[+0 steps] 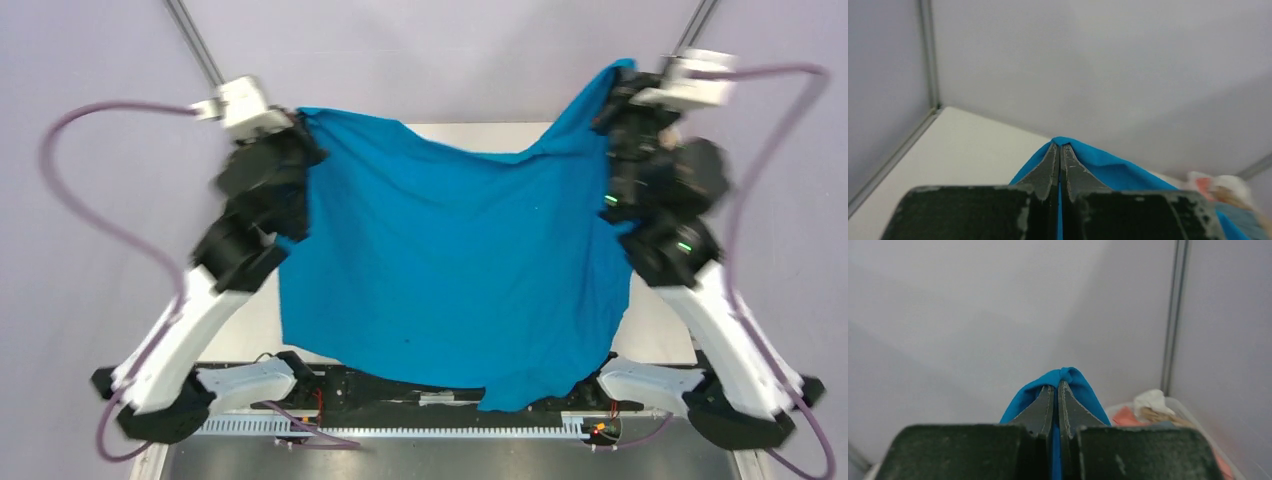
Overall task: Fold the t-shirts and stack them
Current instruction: Flatten out the tshirt
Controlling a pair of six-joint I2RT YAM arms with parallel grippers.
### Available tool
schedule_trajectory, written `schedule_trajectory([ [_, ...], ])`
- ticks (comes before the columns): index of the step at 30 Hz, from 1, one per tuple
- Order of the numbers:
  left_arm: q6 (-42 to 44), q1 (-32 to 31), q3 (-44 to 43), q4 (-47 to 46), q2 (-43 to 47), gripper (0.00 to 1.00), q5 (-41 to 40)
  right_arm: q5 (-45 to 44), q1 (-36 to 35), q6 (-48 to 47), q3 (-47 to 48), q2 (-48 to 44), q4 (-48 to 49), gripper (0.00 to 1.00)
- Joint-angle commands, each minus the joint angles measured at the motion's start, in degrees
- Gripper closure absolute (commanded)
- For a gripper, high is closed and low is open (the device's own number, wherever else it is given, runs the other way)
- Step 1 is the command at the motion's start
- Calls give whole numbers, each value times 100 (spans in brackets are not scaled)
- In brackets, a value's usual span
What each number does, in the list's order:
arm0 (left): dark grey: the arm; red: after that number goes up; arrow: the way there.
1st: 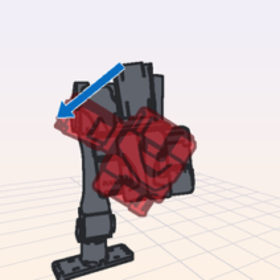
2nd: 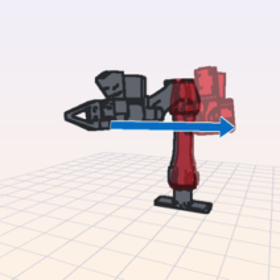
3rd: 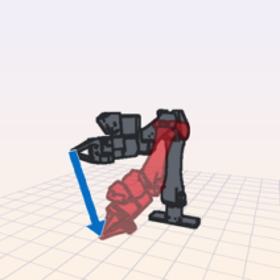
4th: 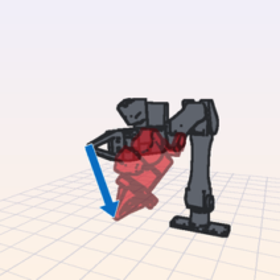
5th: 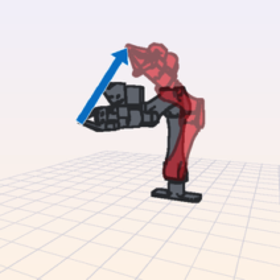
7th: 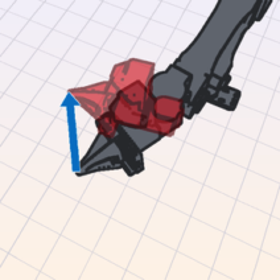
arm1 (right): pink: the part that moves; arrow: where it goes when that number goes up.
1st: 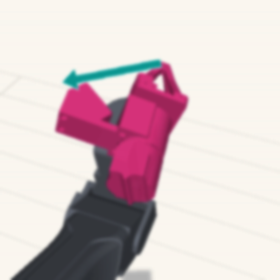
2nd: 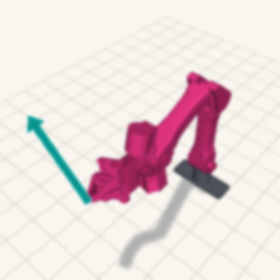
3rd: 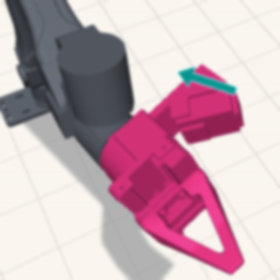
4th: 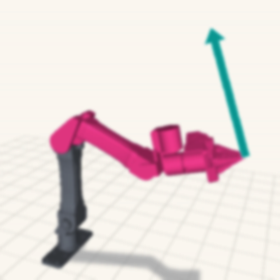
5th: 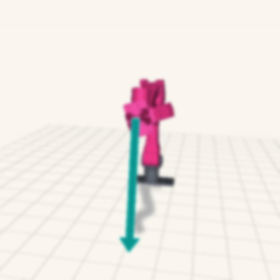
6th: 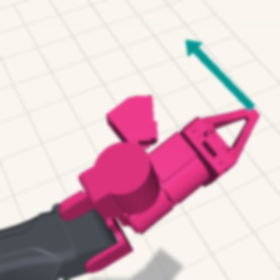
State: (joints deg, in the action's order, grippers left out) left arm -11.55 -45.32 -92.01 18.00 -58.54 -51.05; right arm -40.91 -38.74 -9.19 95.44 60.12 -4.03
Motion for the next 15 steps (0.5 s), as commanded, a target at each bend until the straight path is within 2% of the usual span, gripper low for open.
schedule_trajectory([
  [1,-345,1005,591,-120,-1120,98,-1029,-1811,230,-1120,-999,1056,1388,100],
  [4,-1193,1735,874,278,-1995,98,-272,-2103,641,-1049,-1764,1674,2014,100],
  [8,-1979,2380,1112,332,-3452,97,725,-1582,1171,-103,-2404,2886,2029,98],
  [9,-2134,2508,993,473,-3797,91,838,-1399,1314,263,-2369,3275,1838,95],
  [11,-2385,2807,547,878,-4561,63,1070,-690,1553,785,-2083,4030,1465,78],
  [14,-2477,3057,-429,1759,-5382,20,1368,242,1812,1253,-964,5077,540,27],
  [15,-2428,3073,-554,1810,-5455,19,1325,304,1834,1320,-634,5315,183,19],
])
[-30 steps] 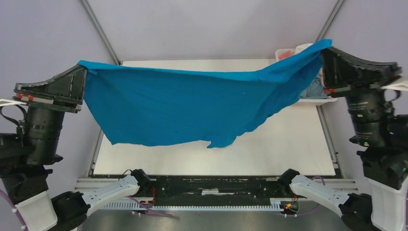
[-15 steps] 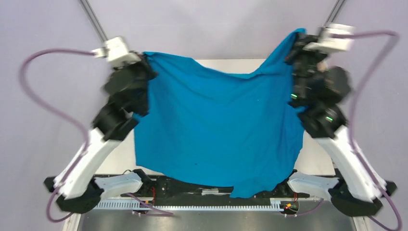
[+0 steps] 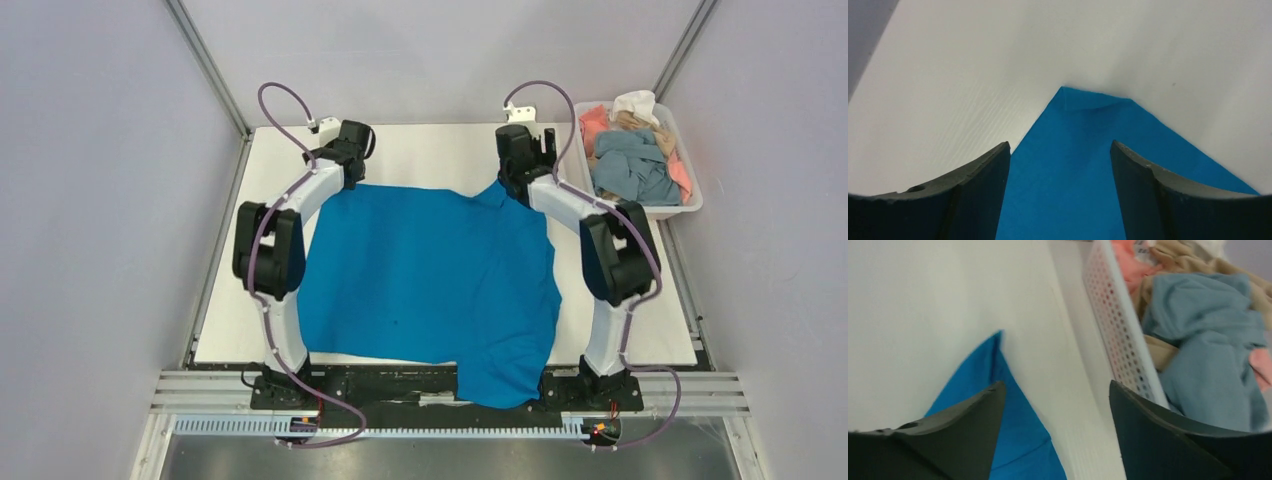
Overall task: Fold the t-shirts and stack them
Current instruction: Flatten out the tshirt
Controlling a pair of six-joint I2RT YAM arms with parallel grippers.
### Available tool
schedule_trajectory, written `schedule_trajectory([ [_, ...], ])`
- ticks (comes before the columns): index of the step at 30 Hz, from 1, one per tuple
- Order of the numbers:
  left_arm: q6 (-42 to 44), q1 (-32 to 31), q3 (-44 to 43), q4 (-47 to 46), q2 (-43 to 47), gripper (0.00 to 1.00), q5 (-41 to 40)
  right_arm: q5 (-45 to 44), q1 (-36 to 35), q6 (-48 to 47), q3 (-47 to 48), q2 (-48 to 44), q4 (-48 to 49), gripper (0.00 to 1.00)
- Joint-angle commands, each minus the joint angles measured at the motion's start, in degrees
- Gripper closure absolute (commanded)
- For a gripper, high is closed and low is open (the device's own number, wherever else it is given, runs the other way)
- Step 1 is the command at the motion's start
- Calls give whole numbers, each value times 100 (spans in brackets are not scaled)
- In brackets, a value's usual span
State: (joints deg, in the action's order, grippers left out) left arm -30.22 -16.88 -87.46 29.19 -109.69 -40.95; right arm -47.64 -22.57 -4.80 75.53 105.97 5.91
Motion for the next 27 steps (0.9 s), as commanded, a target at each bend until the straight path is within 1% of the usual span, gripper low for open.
schedule_trajectory([
  [1,-504,229,-1065,694,-345,19,321,1016,218,878,1591,843,-1039,8],
  [2,-478,231,-1067,693,-271,18,398,1075,218,877,1638,852,-1103,3],
  [3,-485,225,-978,635,-178,18,505,1194,218,892,1541,757,-1104,2],
  [5,-452,217,-650,382,131,18,971,1605,218,1008,1163,443,-1016,2],
  [8,-467,204,129,-201,668,17,2249,2444,226,1368,400,-93,-906,2],
  [9,-479,174,405,-457,848,17,2847,2749,230,1551,153,-212,-862,2],
  [12,-496,-90,1320,-1061,1269,16,3809,3532,240,2013,-573,-481,-637,2],
  [15,-593,-564,2186,-1463,1669,16,4035,4542,236,2486,-1152,-564,-108,2],
  [18,-658,-1053,2982,-1912,1928,16,4167,5212,238,2851,-1548,-442,598,2],
  [20,-816,-1249,3425,-2246,1986,16,4217,5461,235,2997,-1570,-242,883,2],
  [22,-963,-1306,3731,-2463,1984,15,4241,5643,235,3138,-1579,-33,1217,2],
  [27,-1111,-1326,4240,-2599,1965,15,4113,5486,226,3157,-1186,555,1419,2],
])
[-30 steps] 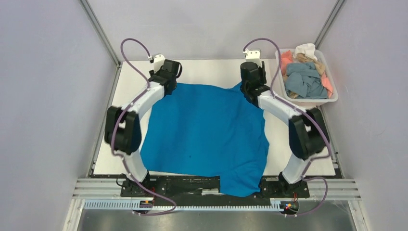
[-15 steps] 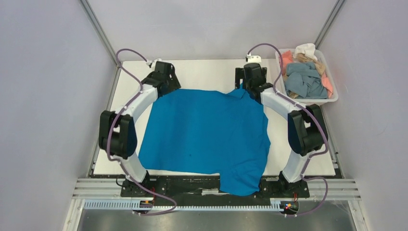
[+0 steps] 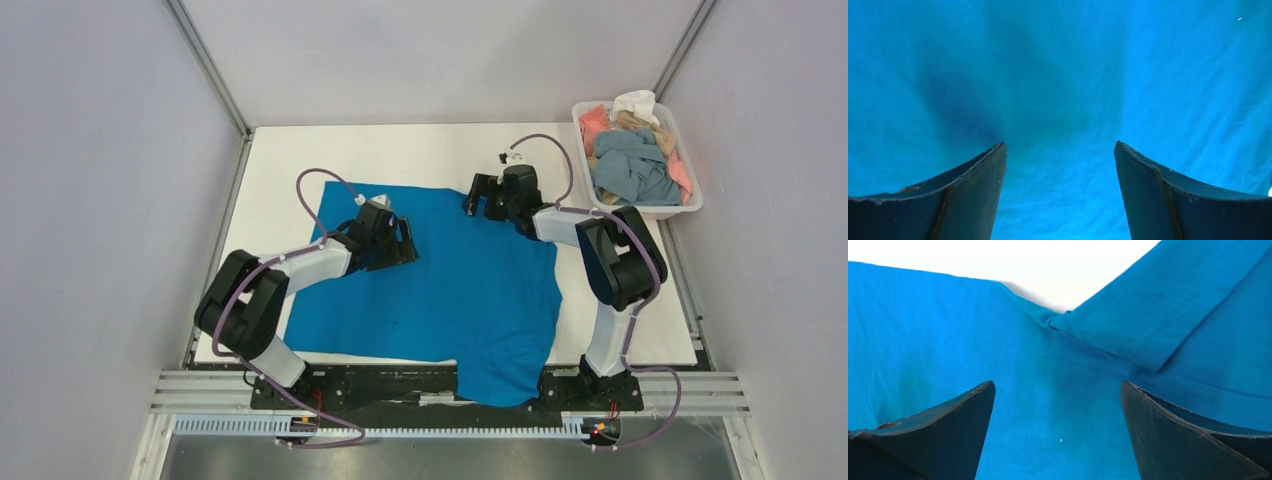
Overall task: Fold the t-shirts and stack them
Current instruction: Flatten out the tshirt
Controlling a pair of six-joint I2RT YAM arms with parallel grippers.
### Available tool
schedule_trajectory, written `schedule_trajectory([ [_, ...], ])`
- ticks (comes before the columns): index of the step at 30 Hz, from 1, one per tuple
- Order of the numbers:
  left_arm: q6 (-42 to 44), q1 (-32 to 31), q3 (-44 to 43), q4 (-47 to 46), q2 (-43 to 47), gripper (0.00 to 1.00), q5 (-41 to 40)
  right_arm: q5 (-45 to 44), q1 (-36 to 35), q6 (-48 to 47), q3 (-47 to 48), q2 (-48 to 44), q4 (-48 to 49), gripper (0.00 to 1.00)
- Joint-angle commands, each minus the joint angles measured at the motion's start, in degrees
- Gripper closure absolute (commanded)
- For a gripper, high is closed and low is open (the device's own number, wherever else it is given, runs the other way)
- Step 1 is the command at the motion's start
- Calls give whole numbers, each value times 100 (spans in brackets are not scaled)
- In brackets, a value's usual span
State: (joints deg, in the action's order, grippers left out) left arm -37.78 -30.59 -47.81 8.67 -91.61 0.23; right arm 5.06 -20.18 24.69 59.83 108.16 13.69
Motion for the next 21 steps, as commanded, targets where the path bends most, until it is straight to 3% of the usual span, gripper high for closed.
schedule_trajectory([
  [1,-362,44,370,-594,138,15,-156,192,-12,215,467,467,717,2],
  [12,-365,42,711,-475,-35,14,-341,-673,-12,113,2084,1768,1296,2],
  [21,-244,42,598,-379,19,14,-383,-232,-7,-13,5055,3653,1278,2],
])
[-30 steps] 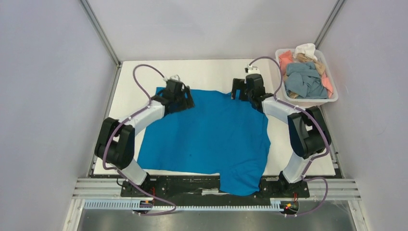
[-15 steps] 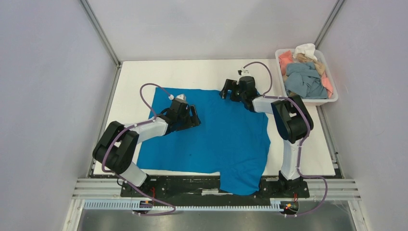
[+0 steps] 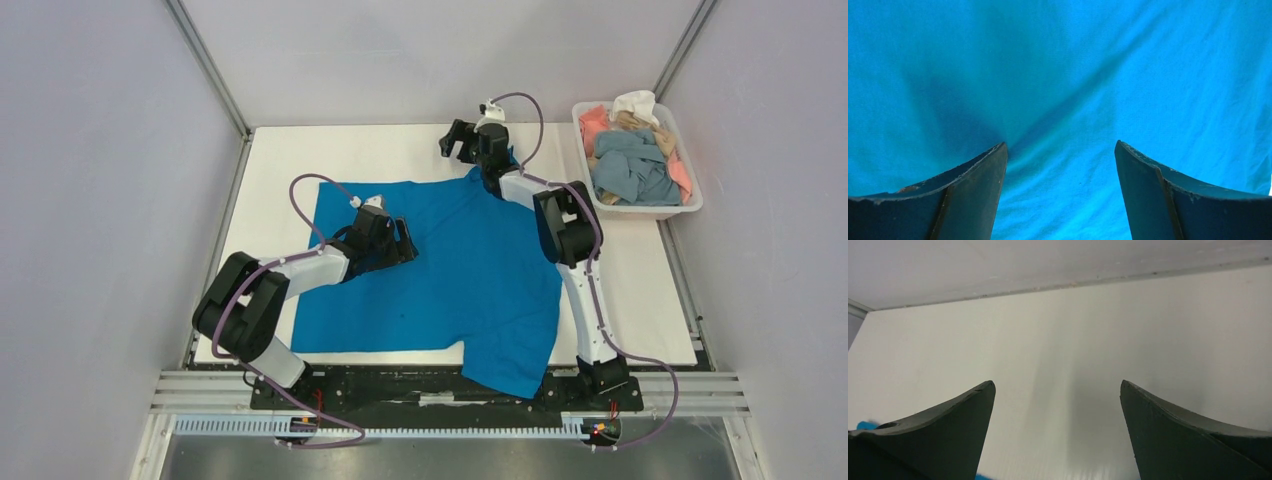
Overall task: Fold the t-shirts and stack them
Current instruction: Flatten out the tshirt
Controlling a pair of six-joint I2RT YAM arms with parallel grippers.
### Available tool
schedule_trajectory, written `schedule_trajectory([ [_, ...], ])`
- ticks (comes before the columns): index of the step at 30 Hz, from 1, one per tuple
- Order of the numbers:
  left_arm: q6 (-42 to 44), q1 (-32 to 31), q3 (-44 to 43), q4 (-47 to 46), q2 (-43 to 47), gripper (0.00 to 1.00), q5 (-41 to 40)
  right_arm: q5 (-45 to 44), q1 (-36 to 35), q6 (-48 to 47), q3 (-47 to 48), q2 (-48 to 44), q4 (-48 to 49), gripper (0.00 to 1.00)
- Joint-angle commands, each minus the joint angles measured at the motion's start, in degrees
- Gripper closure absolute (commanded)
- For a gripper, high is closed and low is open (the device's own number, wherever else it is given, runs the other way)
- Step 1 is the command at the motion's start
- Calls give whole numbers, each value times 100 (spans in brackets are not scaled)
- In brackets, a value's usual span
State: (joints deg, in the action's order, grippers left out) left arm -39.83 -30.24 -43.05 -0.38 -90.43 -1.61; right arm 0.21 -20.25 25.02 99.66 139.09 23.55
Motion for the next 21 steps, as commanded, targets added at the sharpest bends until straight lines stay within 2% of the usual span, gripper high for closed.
schedule_trajectory([
  [1,-32,9,89,553,-81,14,-219,323,-5,-78,1311,638,162,2],
  [3,-33,9,47,552,-39,14,-246,430,-5,-341,1351,477,25,2],
  [7,-9,7,-105,606,34,14,-296,368,-8,-1033,535,-590,-211,2],
  [11,-2,7,-194,618,131,14,-321,-265,-5,-1317,-1008,-1942,-587,2],
  [14,23,9,-185,592,140,13,-205,-50,42,-1259,-2430,-2715,-503,2],
  [17,3,9,-143,531,72,13,-172,103,99,-1081,-3219,-3001,-212,2],
  [21,15,8,-160,523,26,13,-160,479,128,-1075,-2931,-2645,-254,2],
])
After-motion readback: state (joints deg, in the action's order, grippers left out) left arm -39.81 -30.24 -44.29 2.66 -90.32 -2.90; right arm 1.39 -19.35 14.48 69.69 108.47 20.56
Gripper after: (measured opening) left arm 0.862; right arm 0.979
